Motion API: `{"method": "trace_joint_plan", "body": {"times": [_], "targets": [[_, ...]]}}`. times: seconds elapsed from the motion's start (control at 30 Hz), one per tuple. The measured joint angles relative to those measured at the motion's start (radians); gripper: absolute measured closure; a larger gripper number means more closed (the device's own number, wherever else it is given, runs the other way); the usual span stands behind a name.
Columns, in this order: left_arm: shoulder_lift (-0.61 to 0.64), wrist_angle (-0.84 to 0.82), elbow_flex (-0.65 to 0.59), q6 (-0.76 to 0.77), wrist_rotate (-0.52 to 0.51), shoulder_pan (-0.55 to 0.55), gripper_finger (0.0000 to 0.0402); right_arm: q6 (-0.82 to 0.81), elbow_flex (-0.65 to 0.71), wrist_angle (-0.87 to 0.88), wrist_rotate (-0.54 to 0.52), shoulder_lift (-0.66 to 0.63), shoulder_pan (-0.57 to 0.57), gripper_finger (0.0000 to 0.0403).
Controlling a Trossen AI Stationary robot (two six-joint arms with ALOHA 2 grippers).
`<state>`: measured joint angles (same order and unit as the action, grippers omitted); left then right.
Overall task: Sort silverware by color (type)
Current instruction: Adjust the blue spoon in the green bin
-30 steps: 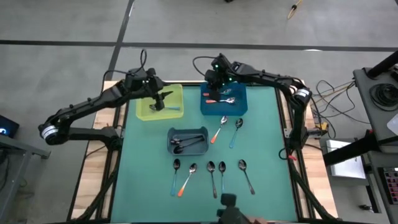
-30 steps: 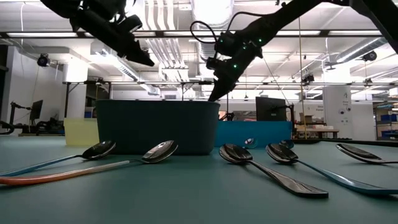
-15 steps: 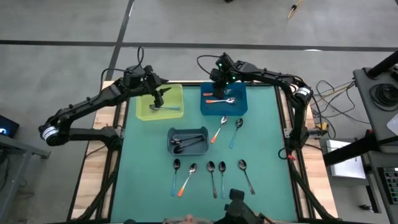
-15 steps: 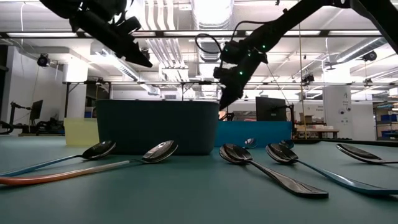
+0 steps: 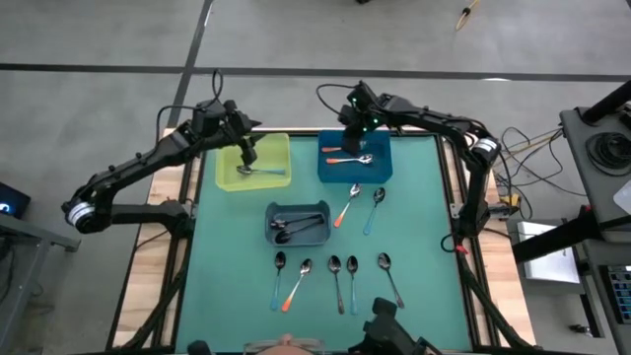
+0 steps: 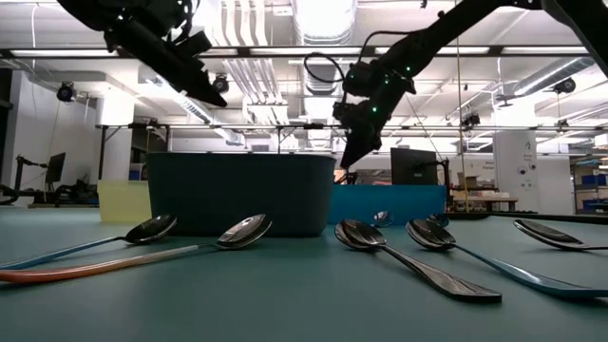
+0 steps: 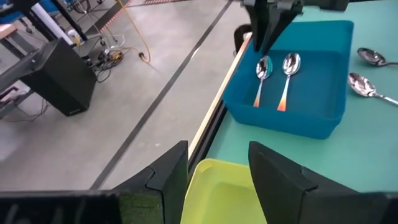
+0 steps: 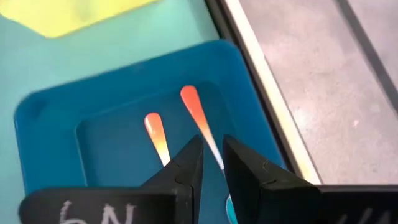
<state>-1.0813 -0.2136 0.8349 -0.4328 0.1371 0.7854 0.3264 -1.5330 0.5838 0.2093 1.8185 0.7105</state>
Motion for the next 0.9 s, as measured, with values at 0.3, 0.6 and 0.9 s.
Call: {"method": "trace_joint_plan", "body": {"times": [0.3,0.6,0.9], "targets": [[-0.030,-0.045,0.000,0.000,0.000,0.067,0.0251,-0.005,0.000,-0.042,-0.001,-0.040,0.002,0.0351],[-0.206,-0.123,0.036,-0.030,0.002,0.127,0.0251,0.002,0.000,-0.080,-0.010,-0.047,0.029,0.0351],[-0.388,-0.330,0.148,-0.098,0.074,0.131,0.0251,0.025,0.000,-0.103,-0.010,-0.047,0.072,0.0351]]}}
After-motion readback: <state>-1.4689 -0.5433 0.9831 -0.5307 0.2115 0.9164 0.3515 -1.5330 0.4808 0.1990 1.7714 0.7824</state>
